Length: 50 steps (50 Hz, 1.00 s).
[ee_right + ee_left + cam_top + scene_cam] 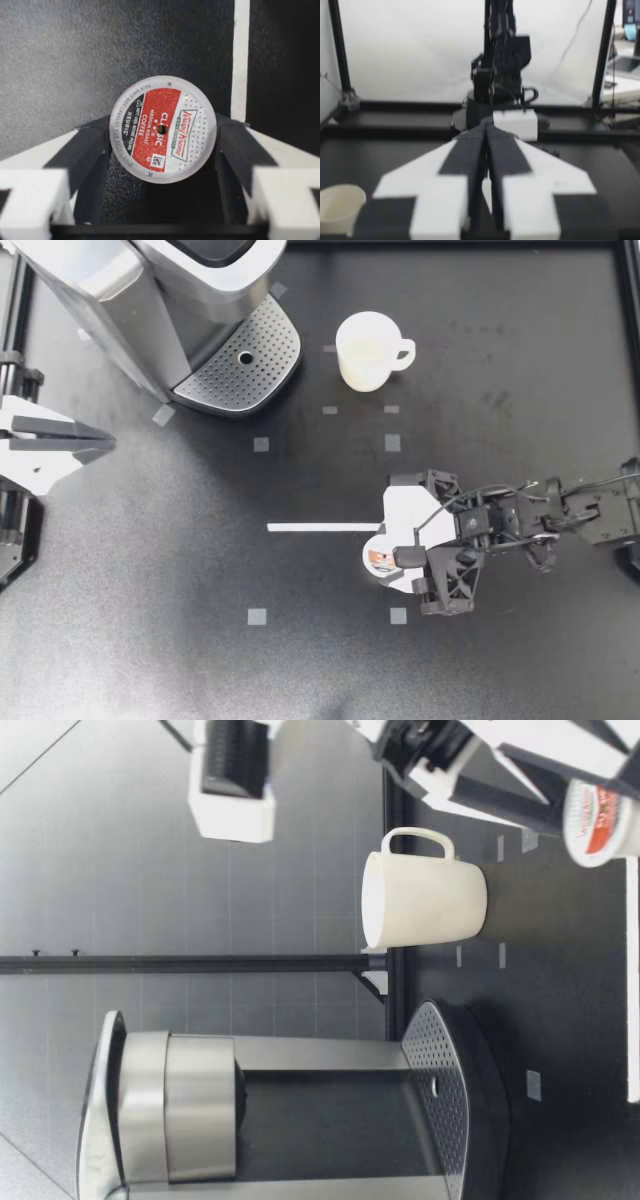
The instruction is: Place the coffee capsule inside the capsule container, then place the cup onto the center of the cup tray.
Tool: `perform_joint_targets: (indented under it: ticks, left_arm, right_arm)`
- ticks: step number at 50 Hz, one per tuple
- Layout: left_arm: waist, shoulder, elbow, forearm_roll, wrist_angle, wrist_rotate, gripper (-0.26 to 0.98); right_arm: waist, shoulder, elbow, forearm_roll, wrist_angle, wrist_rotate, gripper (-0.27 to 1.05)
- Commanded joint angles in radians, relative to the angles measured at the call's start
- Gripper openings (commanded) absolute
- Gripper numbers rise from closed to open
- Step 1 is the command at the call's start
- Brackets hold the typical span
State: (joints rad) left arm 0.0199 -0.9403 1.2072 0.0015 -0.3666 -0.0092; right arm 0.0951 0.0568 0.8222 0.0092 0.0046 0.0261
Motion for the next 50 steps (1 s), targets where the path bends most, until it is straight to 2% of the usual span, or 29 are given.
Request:
perform_joint_targets:
  ticks: [1,11,19,25,30,42,47,50]
  left_arm:
    - [0.003,0.043,-0.031,-0.002,-0.008,-0.005,0.11]
    - [0.003,0.170,-0.089,-0.034,0.029,-0.008,0.11]
    - [0.026,0.282,-0.183,-0.091,0.144,-0.006,0.11]
    - [0.058,0.367,-0.296,-0.103,0.344,-0.006,0.11]
    - [0.081,0.445,-0.446,-0.092,0.611,-0.003,0.11]
    - [0.081,0.620,-0.785,0.077,1.163,-0.032,0.11]
    - [0.060,0.699,-0.922,0.195,1.367,-0.097,0.11]
    - [0.031,0.739,-0.980,0.291,1.460,-0.143,0.11]
  right_arm:
    - [0.005,-0.051,-0.014,0.000,-0.009,0.003,0.60]
    - [0.005,-0.109,0.005,0.005,-0.034,0.014,0.60]
    - [0.005,-0.187,0.043,0.020,-0.097,0.041,0.60]
    - [0.005,-0.249,0.071,0.021,-0.127,0.060,0.61]
    - [0.005,-0.291,0.104,0.026,-0.167,0.077,0.61]
    - [0.005,-0.339,0.161,0.031,-0.225,0.109,0.61]
    - [0.005,-0.336,0.164,0.031,-0.227,0.114,0.61]
    - [0.003,-0.330,0.167,0.031,-0.227,0.114,0.61]
